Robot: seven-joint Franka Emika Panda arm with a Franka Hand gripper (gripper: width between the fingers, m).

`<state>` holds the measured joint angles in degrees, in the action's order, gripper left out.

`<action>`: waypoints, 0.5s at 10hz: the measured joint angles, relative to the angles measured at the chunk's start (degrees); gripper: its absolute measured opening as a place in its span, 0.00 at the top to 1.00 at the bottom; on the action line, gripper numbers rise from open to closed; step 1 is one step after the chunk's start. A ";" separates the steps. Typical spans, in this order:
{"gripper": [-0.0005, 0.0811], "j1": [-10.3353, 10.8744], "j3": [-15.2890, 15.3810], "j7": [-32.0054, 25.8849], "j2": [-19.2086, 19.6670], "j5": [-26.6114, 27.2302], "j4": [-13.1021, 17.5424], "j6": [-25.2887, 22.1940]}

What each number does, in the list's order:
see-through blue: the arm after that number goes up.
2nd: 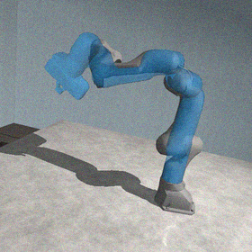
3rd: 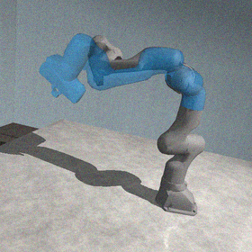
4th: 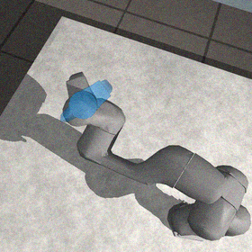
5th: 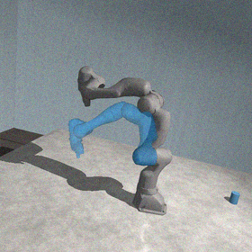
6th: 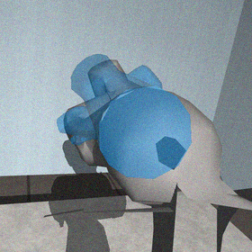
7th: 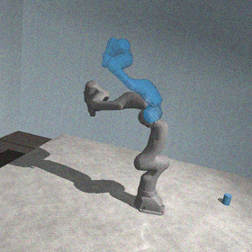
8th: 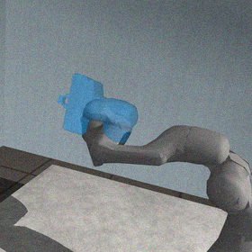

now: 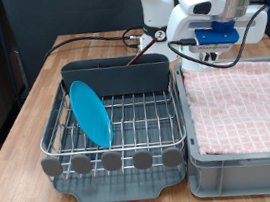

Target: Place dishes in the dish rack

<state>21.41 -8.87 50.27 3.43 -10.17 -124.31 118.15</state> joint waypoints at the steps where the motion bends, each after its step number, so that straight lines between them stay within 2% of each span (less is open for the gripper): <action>1: 0.91 -0.02 -0.10 1.36 0.29 0.99 0.11 -0.35; 3: 0.91 -0.03 -0.68 7.25 1.20 -0.31 1.49 1.92; 5: 0.91 -0.09 -1.88 9.54 3.79 -1.27 4.82 4.24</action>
<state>21.32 -10.75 59.82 7.22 -11.44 -119.49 122.39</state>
